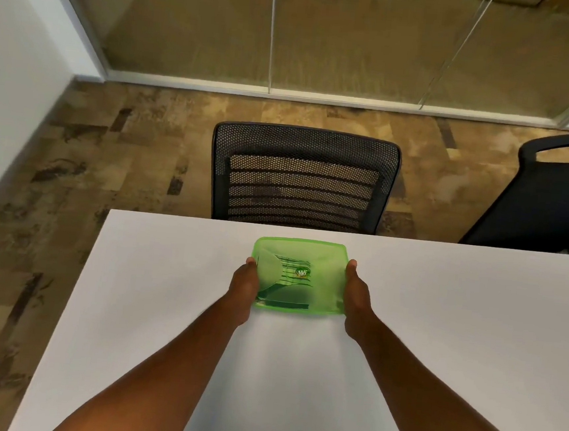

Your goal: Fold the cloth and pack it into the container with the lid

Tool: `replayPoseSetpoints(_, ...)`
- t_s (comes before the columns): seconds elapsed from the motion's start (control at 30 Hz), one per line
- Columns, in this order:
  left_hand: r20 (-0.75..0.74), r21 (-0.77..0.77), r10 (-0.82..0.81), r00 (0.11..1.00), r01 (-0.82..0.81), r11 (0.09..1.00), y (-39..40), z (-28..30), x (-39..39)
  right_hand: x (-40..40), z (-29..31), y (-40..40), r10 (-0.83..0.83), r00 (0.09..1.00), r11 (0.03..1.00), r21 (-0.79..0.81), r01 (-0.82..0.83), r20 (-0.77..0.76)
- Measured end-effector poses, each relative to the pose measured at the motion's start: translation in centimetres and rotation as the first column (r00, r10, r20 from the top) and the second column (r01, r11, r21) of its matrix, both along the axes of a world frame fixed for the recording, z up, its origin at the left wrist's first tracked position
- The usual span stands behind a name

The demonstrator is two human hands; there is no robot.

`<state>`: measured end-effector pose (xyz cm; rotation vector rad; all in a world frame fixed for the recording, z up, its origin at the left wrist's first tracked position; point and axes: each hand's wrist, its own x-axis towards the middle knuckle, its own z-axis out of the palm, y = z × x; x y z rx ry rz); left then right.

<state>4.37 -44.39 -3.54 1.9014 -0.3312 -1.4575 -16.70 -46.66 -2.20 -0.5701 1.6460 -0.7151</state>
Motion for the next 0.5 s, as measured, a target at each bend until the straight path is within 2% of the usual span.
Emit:
replayPoseSetpoints(0.17, -0.005, 0.02, -0.002, 1.0, 0.002, 1.0, 0.3, 0.1, -0.5, 0.1, -0.1, -0.3, 0.038, 0.997, 0.999, -0.004, -0.038, -0.061)
replayPoseSetpoints(0.4, 0.074, 0.009, -0.077, 0.994, 0.076, 0.997, 1.6, 1.6, -0.5, 0.0, 1.4, 1.4, 0.122, 0.989, 0.991, -0.036, -0.126, -0.082)
replayPoseSetpoints(0.5, 0.144, 0.045, -0.147, 0.979, 0.142, 0.989, 3.2, 3.0, 0.0, -0.3, 2.4, 2.5, 0.195, 0.961, 0.977, -0.044, -0.208, -0.197)
